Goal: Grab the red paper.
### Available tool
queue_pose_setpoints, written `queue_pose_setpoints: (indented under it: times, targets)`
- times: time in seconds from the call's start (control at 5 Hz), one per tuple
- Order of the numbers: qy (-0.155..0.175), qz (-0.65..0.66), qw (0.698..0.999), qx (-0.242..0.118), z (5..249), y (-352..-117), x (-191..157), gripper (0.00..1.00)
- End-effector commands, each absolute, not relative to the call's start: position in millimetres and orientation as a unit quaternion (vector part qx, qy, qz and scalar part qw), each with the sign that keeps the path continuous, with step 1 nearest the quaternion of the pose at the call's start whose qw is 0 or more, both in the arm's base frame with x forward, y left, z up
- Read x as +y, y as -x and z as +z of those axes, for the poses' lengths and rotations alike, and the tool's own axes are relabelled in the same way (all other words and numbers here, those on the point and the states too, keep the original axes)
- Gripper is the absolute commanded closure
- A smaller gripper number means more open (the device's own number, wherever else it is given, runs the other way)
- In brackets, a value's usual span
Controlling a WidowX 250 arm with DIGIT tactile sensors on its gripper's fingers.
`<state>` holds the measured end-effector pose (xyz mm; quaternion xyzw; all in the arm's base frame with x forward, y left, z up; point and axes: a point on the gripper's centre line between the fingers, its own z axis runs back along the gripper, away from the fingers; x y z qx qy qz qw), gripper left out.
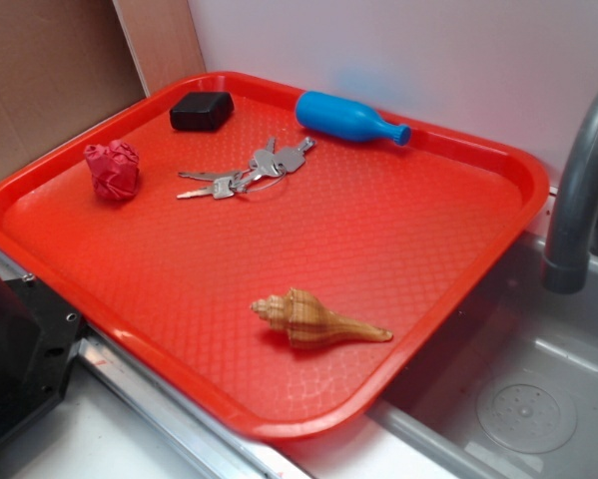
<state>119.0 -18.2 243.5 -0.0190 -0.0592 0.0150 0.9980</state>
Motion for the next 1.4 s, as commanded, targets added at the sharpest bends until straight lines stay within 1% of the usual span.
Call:
queue_pose_setpoints:
  times: [0.0, 0.2, 0.4, 0.6, 0.8, 1.0, 1.2]
  targets:
    - [0.019, 0.015, 0.998, -0.059, 244, -119, -18, 0.00]
    - [-0.033, 0.094, 0.995, -0.029, 194, -133, 32, 0.00]
    - [-0.045, 0.155, 0.986, -0.040, 146, -144, 71, 0.00]
    - [-0.055, 0.173, 0.982, -0.057, 118, -162, 89, 0.00]
    - [-0.044, 0.158, 0.984, -0.069, 93, -170, 100, 0.00]
    - [-0.046, 0.153, 0.985, -0.071, 81, -175, 109, 0.00]
    - [-0.043, 0.156, 0.985, -0.058, 72, -183, 115, 0.00]
